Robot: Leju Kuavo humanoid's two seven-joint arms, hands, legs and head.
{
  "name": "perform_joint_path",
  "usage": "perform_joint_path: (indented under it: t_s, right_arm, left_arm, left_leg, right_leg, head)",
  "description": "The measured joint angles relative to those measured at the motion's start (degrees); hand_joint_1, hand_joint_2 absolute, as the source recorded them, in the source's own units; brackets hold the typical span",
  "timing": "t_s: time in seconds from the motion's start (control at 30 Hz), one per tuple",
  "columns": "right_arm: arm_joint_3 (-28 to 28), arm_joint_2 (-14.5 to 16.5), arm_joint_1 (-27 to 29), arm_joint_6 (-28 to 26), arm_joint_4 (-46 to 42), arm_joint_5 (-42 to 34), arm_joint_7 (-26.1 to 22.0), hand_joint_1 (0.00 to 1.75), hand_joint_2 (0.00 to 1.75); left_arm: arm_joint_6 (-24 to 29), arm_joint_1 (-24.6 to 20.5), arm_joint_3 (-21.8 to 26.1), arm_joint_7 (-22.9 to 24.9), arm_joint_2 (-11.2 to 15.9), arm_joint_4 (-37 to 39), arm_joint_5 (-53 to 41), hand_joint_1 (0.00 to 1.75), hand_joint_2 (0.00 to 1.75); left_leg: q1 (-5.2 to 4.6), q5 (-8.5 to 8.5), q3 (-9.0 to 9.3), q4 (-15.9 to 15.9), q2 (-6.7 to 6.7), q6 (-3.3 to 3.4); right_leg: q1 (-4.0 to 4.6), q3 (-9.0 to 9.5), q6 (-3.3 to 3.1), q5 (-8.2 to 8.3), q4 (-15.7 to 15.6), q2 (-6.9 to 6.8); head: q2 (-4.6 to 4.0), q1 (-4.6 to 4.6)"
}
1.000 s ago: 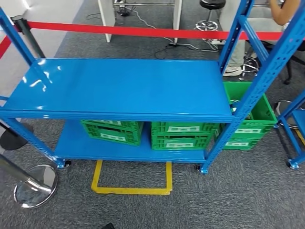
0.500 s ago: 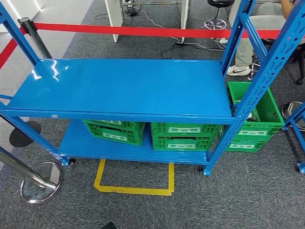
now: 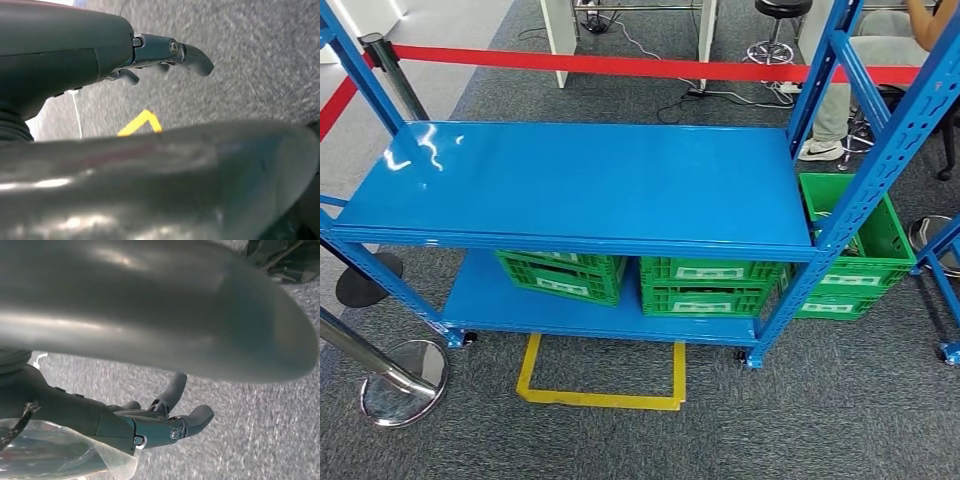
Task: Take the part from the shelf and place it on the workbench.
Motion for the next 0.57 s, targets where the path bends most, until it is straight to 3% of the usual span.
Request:
perform_joint_path:
  t_s: [0.57]
  right_arm:
    - [16.3,-2.4,3.0,5.0,-2.4,-26.4,2.2,0.0,0.0]
  left_arm:
    - [-4.9,3.6,0.3,-3.6,2.3,0.0,18.8,0.0,0.0]
  left_leg:
    - [-0.05,-0.04,0.01,0.0,0.01,0.07]
  right_leg:
    - [-0.1,0.0,0.03,-0.01,0.0,0.0]
  head:
    - [0.0,-0.02]
